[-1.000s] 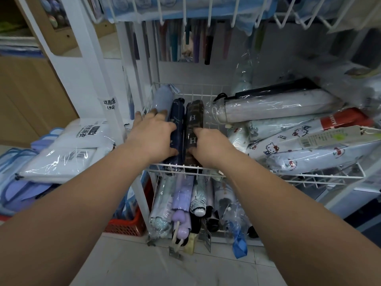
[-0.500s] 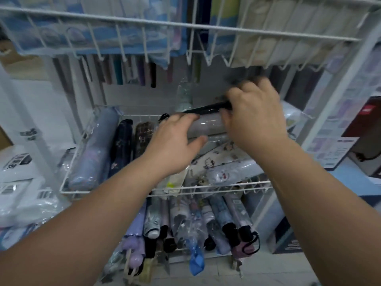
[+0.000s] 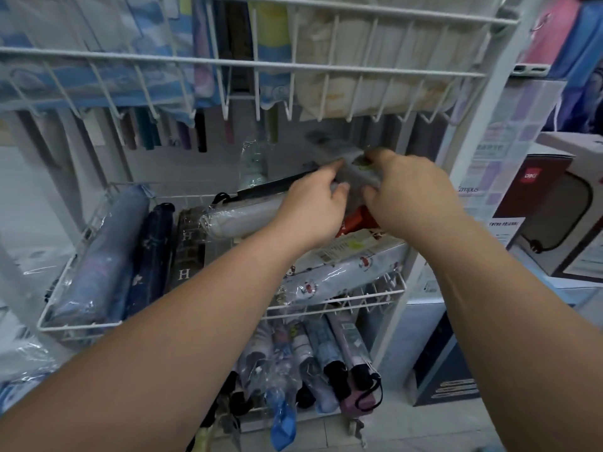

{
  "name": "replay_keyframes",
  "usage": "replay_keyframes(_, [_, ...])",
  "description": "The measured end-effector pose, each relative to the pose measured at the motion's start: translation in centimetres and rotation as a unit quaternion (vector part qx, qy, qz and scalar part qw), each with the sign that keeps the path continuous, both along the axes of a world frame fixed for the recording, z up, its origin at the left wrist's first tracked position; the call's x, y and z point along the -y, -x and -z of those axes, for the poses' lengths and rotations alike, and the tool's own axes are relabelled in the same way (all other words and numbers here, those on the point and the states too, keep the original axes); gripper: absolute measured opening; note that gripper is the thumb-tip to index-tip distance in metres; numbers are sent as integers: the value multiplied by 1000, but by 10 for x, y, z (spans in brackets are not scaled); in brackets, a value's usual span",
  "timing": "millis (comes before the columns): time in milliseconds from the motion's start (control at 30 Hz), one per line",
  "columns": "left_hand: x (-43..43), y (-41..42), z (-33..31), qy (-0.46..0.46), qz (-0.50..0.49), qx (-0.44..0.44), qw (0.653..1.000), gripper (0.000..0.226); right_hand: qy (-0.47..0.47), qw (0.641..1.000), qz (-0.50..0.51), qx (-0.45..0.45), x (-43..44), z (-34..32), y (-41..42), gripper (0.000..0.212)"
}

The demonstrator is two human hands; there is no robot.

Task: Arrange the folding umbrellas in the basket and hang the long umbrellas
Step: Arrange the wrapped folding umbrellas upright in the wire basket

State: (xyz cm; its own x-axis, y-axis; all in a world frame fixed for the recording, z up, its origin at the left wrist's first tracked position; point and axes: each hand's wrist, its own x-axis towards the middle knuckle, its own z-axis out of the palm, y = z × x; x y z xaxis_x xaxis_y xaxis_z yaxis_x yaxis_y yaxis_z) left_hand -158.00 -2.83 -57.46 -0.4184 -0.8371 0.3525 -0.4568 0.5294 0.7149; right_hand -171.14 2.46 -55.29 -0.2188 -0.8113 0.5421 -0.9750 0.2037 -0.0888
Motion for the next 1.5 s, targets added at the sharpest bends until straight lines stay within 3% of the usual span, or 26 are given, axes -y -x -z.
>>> replay_keyframes(133, [2, -1, -1, -6, -9, -13, 1000, 50, 35, 999, -29, 12, 0, 0, -7, 42])
replay_keyframes(267, [8, -13, -1, -40, -15, -106, 994, 53, 73, 994, -66, 41, -5, 5, -23, 44])
replay_keyframes(467, [9, -48, 6, -201, 21, -325, 924, 55, 76, 985, -121, 92, -1, 11, -62, 41])
replay_keyframes(700, [11, -108, 20, -213, 17, -386, 897, 53, 61, 966, -179, 176, 12, 33, -116, 45])
replay_keyframes(1033, [35, -202, 50, -182, -102, -273, 939, 57, -69, 913, -258, 308, 34, 70, -205, 47])
replay_keyframes(1233, [50, -239, 63, -190, -113, -182, 958, 57, -119, 854, -291, 414, 46, 92, -236, 39])
replay_keyframes(1367, [58, -249, 64, -164, -144, -44, 975, 59, -170, 850, -286, 408, 58, 102, -246, 49])
replay_keyframes(1500, [59, -245, 57, -80, -158, 166, 970, 47, -201, 851, -265, 406, 66, 114, -251, 50])
